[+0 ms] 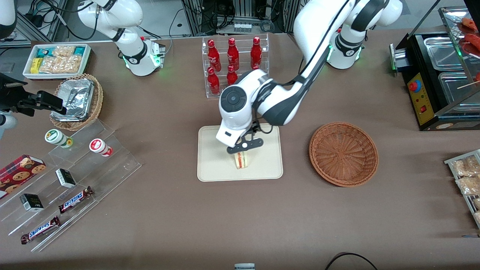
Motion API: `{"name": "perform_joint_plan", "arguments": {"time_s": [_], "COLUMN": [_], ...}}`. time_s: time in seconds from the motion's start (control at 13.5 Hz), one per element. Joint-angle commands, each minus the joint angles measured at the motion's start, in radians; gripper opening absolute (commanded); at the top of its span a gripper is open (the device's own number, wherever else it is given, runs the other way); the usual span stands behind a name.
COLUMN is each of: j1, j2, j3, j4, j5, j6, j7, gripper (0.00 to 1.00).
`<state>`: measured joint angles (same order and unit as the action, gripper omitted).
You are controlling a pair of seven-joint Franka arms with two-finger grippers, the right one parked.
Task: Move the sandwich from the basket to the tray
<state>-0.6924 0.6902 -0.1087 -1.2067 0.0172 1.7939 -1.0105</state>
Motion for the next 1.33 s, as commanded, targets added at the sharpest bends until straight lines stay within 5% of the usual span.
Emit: {"name": "perform_joint_plan", "arguments": {"time_s": [0.0,0.3,0.96,1.26], "j1": [0.054,0.109,0.324,0.540], "j2": [-0.072,-0.150,-0.383,-0.520], "j3": [0.000,0.006,0.024,-0.067], "j4": [-0.034,-0.146,-0.408,-0.494], "j5": [-0.031,0.053,0.058,0.041], "j6": [-0.062,-0.140,-0.082,-0.105], "j7": [0.128,0.268,0.611,0.818], "gripper": [1.00,1.00,1.00,1.00]}}
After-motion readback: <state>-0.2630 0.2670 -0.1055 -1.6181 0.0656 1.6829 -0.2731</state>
